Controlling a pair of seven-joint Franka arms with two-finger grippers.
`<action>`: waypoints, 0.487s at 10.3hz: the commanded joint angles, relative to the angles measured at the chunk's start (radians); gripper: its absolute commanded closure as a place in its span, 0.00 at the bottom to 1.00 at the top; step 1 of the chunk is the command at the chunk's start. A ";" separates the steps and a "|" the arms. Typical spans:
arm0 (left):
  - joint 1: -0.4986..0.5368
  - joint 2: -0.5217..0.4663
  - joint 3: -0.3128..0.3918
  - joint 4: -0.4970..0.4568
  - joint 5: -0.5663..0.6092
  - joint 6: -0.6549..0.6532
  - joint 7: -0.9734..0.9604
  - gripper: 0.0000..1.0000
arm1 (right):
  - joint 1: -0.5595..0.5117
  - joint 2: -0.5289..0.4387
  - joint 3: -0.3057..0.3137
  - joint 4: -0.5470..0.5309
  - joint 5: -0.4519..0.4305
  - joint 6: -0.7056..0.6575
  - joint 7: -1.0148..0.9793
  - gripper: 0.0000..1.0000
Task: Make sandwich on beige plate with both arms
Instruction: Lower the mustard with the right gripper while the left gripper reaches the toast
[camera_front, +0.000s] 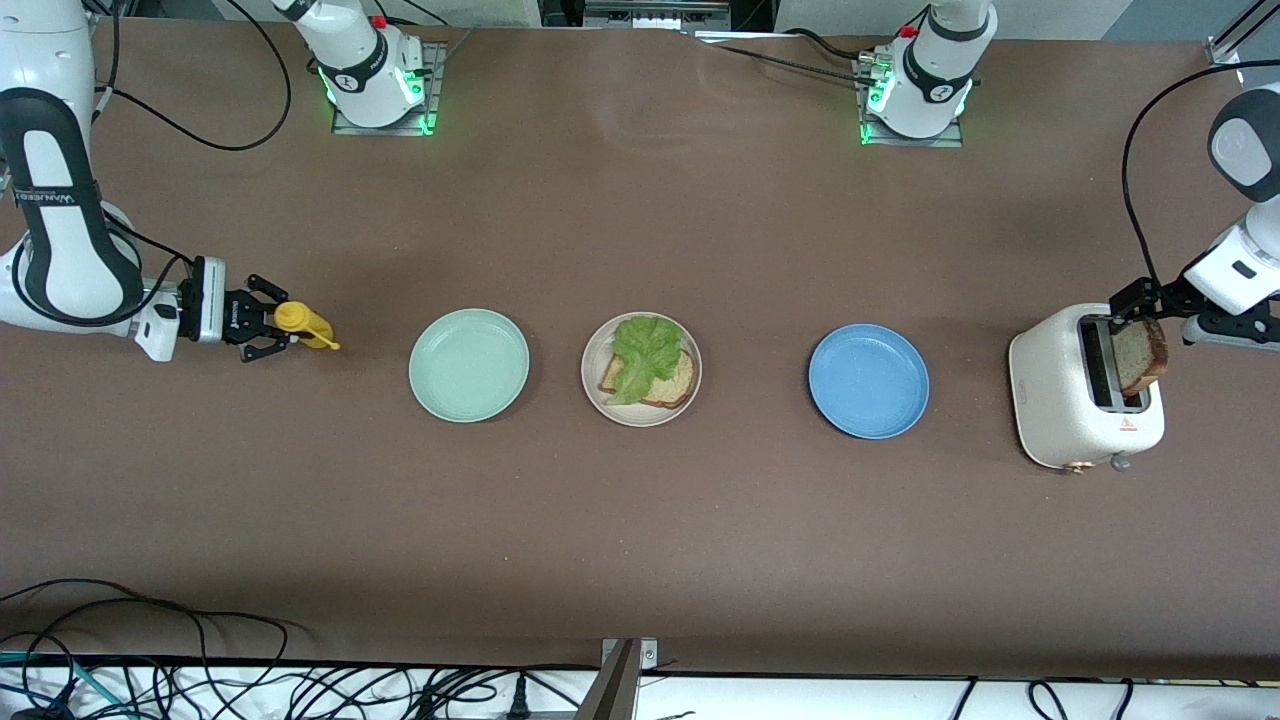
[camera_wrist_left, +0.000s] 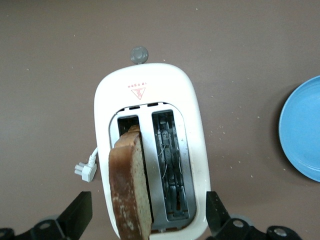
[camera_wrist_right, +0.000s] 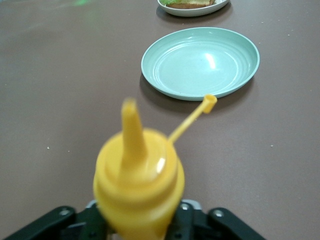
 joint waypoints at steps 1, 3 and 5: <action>0.021 0.037 -0.006 0.001 0.027 0.041 0.014 0.00 | -0.010 0.011 0.004 0.013 0.023 -0.001 -0.019 0.00; 0.024 0.060 -0.006 0.001 0.025 0.041 0.014 0.00 | -0.010 0.008 0.002 0.037 0.022 -0.006 -0.002 0.00; 0.029 0.069 -0.006 0.004 0.027 0.041 0.014 0.30 | -0.010 0.006 -0.017 0.057 0.012 -0.011 0.004 0.00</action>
